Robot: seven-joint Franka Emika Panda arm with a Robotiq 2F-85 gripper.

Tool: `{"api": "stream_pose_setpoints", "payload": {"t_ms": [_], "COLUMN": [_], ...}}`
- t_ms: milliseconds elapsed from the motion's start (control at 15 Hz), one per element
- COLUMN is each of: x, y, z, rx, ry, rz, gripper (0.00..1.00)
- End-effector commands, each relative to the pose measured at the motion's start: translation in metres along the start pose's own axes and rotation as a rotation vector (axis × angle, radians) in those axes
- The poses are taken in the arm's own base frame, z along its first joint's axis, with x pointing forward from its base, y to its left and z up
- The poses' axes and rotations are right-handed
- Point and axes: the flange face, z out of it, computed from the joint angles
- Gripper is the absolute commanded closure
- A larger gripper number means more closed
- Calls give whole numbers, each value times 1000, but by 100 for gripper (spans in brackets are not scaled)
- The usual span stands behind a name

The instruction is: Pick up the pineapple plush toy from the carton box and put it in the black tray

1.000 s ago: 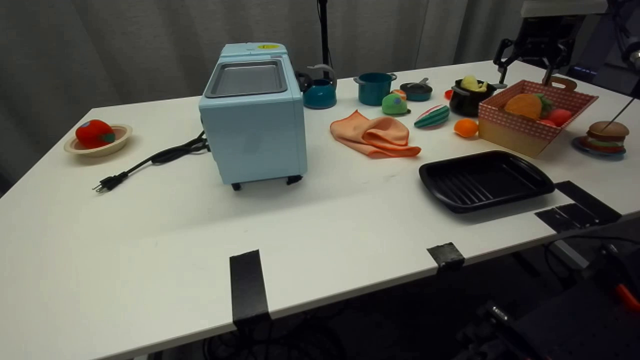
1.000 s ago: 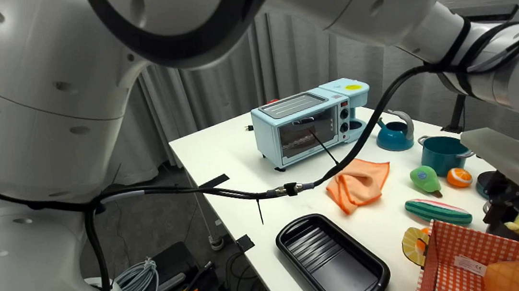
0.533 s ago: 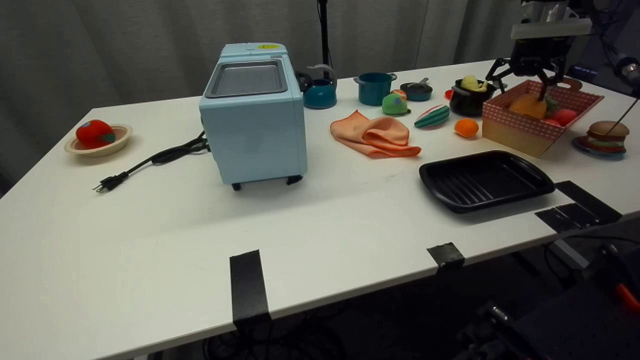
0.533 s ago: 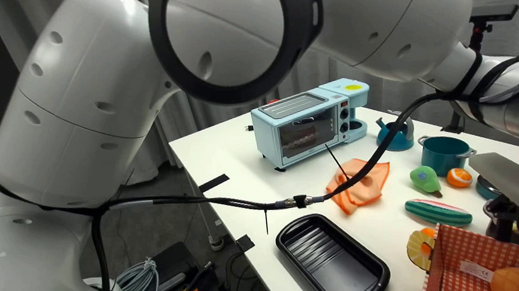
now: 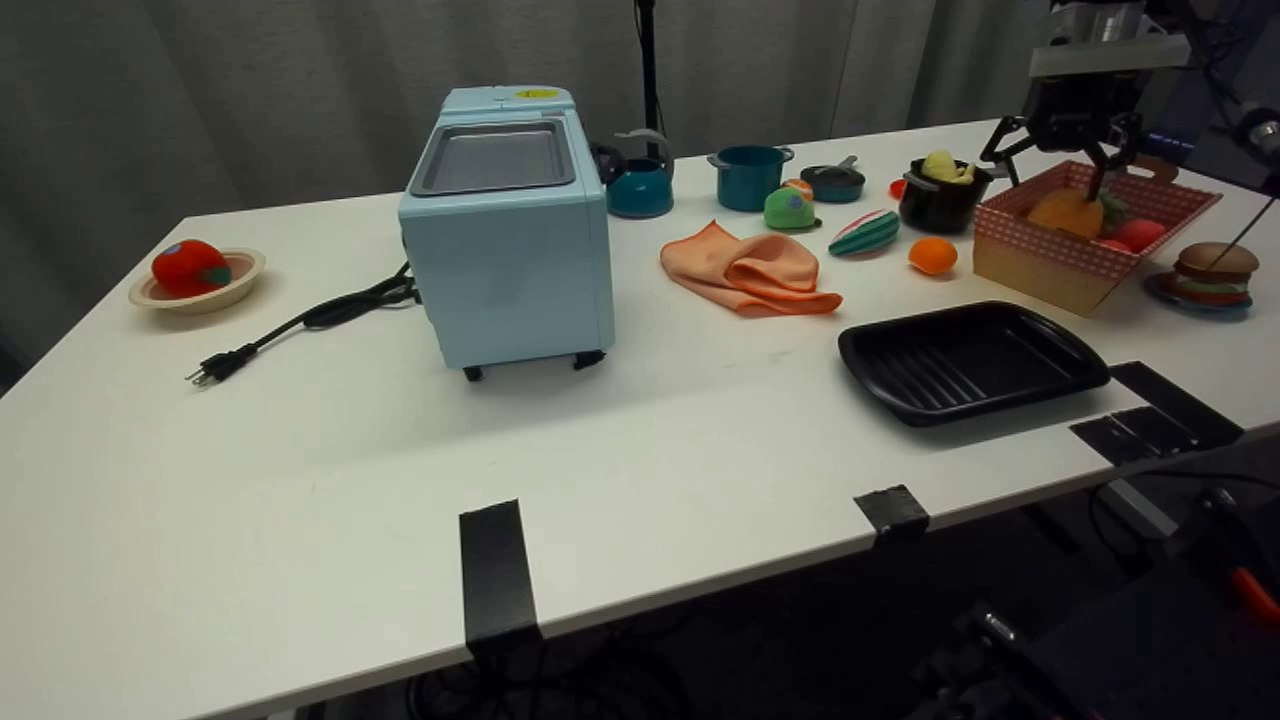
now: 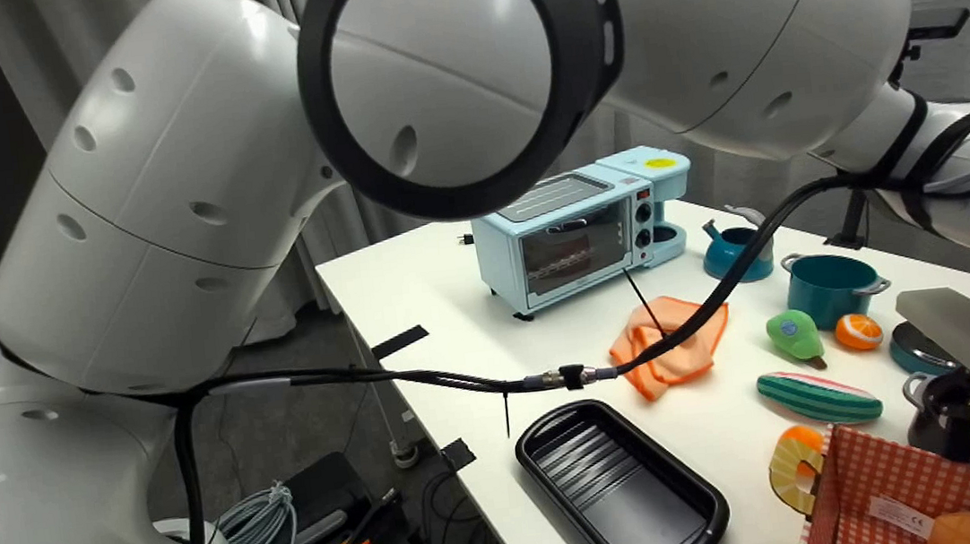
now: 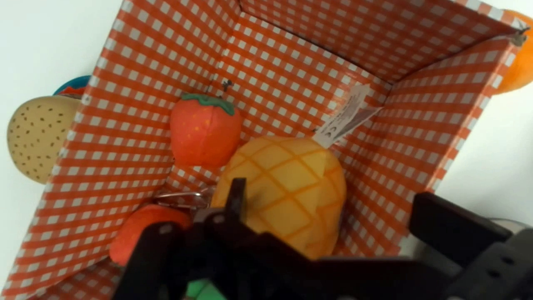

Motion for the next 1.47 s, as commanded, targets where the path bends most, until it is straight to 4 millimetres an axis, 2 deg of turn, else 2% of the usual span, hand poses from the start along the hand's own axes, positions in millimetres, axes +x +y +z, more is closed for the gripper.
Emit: {"api": "stream_pose_setpoints", "payload": {"t_ms": [0, 200, 400, 600, 1400], "x": [-4, -8, -9, -6, 19], "y": [15, 26, 32, 34, 20], "z": [-27, -36, -35, -24, 24], "rx": [54, 63, 58, 41, -31], "ry": [21, 36, 35, 25, 28], "rz": [-4, 5, 12, 24, 86], "gripper": [0, 0, 0, 0, 0]}}
